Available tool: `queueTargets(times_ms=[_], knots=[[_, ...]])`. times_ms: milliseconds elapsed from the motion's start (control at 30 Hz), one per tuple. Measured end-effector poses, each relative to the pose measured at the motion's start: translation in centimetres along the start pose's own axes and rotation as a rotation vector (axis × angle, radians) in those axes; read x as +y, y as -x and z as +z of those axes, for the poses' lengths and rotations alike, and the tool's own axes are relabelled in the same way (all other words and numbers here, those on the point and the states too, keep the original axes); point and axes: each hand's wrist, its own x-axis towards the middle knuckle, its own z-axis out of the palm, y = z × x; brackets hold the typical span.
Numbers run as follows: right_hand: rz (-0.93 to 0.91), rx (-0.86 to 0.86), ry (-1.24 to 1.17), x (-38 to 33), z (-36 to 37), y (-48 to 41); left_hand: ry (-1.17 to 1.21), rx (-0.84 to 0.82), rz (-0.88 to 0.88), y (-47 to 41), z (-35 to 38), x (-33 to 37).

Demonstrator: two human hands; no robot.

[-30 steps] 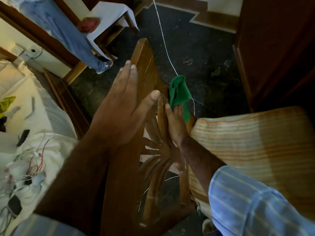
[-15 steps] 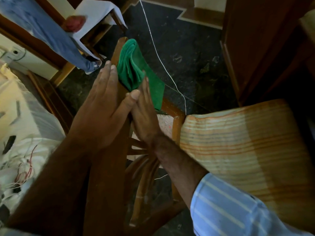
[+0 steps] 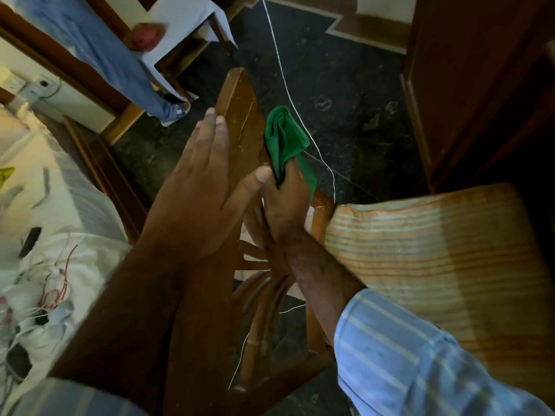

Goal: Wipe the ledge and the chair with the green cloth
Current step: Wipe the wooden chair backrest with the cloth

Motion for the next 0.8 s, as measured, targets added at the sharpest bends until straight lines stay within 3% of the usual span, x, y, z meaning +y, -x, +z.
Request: queueTargets(times_ms=[300, 367, 400, 467, 533, 567, 633, 700, 800], knots=[[-0.048, -0.107, 0.197, -3.3, -6.6, 0.2, -0.060, -0.025, 0.067, 1.2, -1.0, 2.0], [-0.092, -0.146, 0.238, -4.3, -8.9, 1.1, 0.159, 0.082, -0.044, 2.6, -0.9, 4.3], [-0.115, -0.160, 0.256, -4.7, -10.1, 1.6, 0.318, 0.142, -0.185, 3.1, -0.7, 5.7], [-0.202, -0.182, 0.306, -5.9, -12.3, 3.0, 0.868, 0.147, -0.524, 3.0, -1.0, 8.5], [-0.380, -0.247, 0.435, -6.8, -14.1, 4.5, 1.522, 0.040, -0.727, 2.2, -0.9, 10.3], [-0.481, -0.266, 0.559, -7.2, -15.1, 5.1, 1.719, 0.022, -0.791, 1.7, -1.0, 11.0], [-0.634, -0.260, 0.737, -7.8, -17.3, 6.1, 1.866, 0.038, -0.907, 1.2, -1.2, 12.2], [-0.742, -0.198, 0.768, -8.4, -19.5, 6.4, 1.913, 0.000, -0.953, 1.1, -1.4, 13.4], [-0.664, -0.054, 0.703, -10.6, -23.6, 6.2, 1.960, -0.061, -0.907, 0.9, -2.7, 15.5]])
